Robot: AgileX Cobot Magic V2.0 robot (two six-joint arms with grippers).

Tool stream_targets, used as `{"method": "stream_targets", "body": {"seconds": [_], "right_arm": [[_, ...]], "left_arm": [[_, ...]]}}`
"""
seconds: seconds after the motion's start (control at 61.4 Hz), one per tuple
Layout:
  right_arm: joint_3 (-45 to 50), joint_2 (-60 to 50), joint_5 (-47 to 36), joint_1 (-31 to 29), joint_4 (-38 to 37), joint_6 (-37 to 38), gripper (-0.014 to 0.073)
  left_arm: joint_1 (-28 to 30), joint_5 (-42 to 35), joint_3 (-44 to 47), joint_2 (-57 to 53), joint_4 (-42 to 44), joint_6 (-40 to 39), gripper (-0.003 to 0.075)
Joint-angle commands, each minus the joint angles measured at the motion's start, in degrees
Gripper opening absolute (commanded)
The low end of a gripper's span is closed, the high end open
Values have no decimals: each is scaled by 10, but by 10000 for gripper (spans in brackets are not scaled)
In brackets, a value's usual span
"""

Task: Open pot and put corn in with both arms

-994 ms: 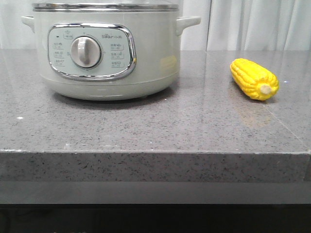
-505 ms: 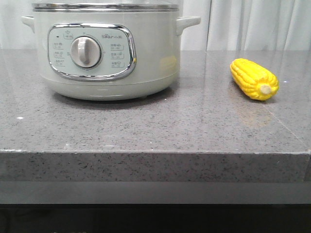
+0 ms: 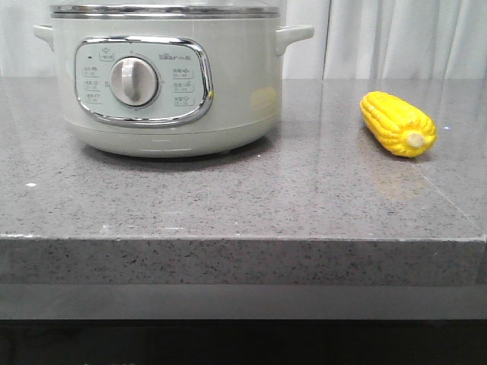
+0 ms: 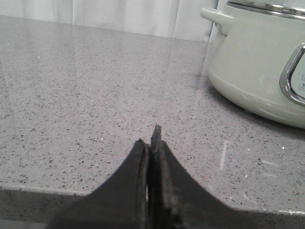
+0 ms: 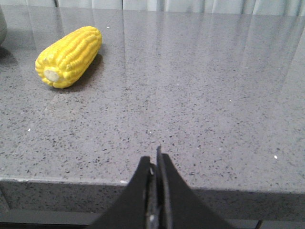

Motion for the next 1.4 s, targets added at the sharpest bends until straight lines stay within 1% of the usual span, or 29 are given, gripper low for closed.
{"method": "stream_targets", "body": {"seconds": [0.0,0.375,0.587,0.668,0.799,0.913,1.01,1.157,1.271,1.336,1.369,1.385], "right_arm": [[-7,-12,-47,-4,-5,0,-116],[-7,-12,-47,-4,-5,0,-116],[-11,-12,-46,-4,-5,0,-116],[-35,-12,-37,-4,-5,0,-116],[-113,-1,-14,-4,-6,0,-116],[-192,44,10,-4,-6,0,-116],[-256,102,21,-4,-6,0,-116],[-314,166,26,-4,-6,0,-116],[-324,179,22,-4,-6,0,-116],[-324,179,22,-4,-6,0,-101],[-324,179,22,-4,-6,0,-66],[-324,179,22,-4,-6,0,-34]], "left_arm": [[0,-49,7,-8,-5,-6,-20],[0,-51,7,-8,-5,-6,-20],[0,-102,-3,-8,-4,-6,-20],[0,-95,-37,-2,-4,-6,-20],[0,-67,-123,41,-4,-6,-20],[0,-25,-207,120,2,-6,-20],[0,-13,-269,202,2,-6,-20],[0,-16,-319,277,2,-6,-20],[0,-40,-328,291,2,-6,-16],[0,-54,-328,291,3,-6,20],[0,-55,-328,291,8,-6,60],[0,-55,-328,291,10,-6,79]]}}
